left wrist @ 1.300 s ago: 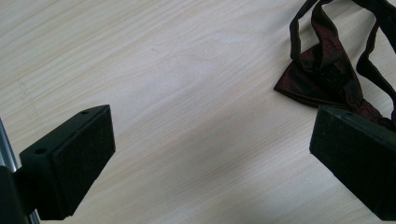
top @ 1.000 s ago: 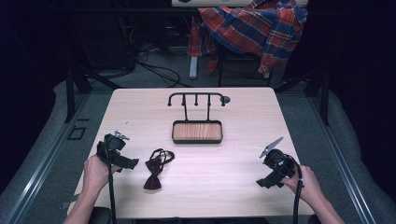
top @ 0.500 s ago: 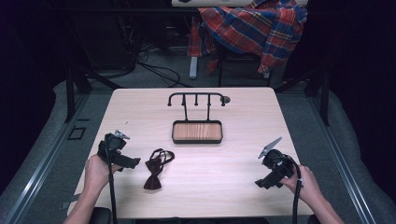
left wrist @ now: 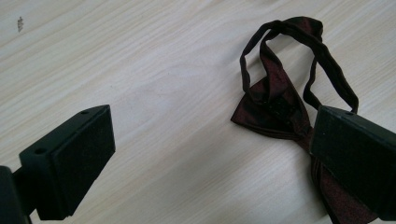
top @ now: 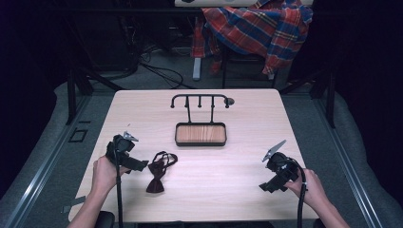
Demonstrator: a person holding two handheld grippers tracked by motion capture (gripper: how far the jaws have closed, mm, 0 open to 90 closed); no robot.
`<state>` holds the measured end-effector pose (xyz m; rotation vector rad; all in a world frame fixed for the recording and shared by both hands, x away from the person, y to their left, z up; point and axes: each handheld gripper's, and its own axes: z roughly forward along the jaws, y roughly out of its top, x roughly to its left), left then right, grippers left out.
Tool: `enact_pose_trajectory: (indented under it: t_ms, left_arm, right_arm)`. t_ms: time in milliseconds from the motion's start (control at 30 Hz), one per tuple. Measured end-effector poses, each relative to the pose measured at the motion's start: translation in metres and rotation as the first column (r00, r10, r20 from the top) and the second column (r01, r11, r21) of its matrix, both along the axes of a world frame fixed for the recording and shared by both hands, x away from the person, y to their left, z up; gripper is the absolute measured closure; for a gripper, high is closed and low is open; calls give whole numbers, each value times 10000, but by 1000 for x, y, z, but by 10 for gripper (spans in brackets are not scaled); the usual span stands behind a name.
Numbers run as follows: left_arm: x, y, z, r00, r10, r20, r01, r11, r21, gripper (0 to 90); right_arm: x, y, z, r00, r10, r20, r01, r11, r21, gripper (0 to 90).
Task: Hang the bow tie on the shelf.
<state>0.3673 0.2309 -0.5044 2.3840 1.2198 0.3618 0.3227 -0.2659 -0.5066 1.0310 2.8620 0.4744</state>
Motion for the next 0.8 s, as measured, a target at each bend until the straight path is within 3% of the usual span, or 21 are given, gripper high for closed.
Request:
enact_pose_trajectory:
  t_ms: [300,433,633,800]
  left_arm:
    - [4,-9,-2,9998,-210,26,210,9998,-3,0]
    - [7,-15,-3,9994,-337,9,337,9994,-13,0]
    - [17,-25,-9,9988,-490,-19,490,9978,438,0]
    - [23,-30,-12,9990,-440,-89,444,9976,530,0]
  right_arm:
    - [-1,1,-2,9999,-115,76,113,9997,206,146]
    - [0,1,-1,10000,-10,-9,10,10000,-4,146]
    - [1,1,-2,10000,-33,-64,34,10000,69,147]
    - [1,2,-2,9999,-125,-68,126,9999,116,147]
